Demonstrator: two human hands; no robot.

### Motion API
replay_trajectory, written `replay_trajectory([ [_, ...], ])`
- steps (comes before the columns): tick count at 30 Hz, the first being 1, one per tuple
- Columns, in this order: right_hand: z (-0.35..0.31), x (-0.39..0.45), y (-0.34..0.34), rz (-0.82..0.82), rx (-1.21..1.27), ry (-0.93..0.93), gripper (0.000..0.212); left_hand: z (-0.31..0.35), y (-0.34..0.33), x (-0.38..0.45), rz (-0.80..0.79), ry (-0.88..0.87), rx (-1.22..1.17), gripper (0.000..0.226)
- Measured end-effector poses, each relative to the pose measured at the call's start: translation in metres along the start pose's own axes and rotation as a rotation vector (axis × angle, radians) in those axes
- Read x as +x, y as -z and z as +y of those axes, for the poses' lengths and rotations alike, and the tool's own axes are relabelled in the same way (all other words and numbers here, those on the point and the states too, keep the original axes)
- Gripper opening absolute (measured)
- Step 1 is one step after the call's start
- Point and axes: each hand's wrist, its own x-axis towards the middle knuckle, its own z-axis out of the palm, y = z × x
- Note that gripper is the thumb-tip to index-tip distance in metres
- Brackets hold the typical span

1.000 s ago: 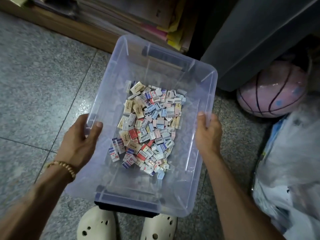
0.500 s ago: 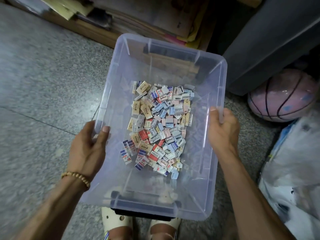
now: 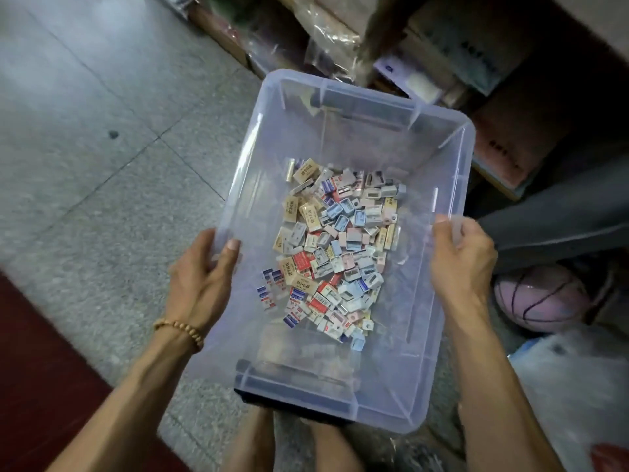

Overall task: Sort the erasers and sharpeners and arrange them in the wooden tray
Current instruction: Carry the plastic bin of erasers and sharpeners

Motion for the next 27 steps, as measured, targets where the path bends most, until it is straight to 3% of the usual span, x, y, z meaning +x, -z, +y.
replay_trajectory([
  [6, -0.132, -0.026, 0.003, -0.094, -0.049, 0.188, 0.033, 0.029, 0.108, -0.034, 0.175, 0.078, -0.125, 0.047],
  [10, -0.211, -0.046, -0.012, -0.155, -0.089, 0.252, 0.03, 0.047, 0.176, -0.045, 0.26, 0.1, -0.144, 0.028],
  [14, -0.273, -0.068, -0.034, -0.21, -0.101, 0.334, 0.024, 0.054, 0.233, -0.046, 0.327, 0.131, -0.133, 0.037],
  [19, -0.342, -0.075, -0.074, -0.305, -0.1, 0.412, 0.026, 0.058, 0.284, -0.035, 0.431, 0.173, -0.133, 0.022],
  [23, -0.391, -0.067, -0.113, -0.394, -0.073, 0.434, 0.028, 0.057, 0.314, -0.011, 0.484, 0.221, -0.187, 0.036],
  [27, -0.441, -0.044, -0.156, -0.455, -0.08, 0.47, 0.03, 0.066, 0.342, 0.036, 0.54, 0.269, -0.225, 0.037],
])
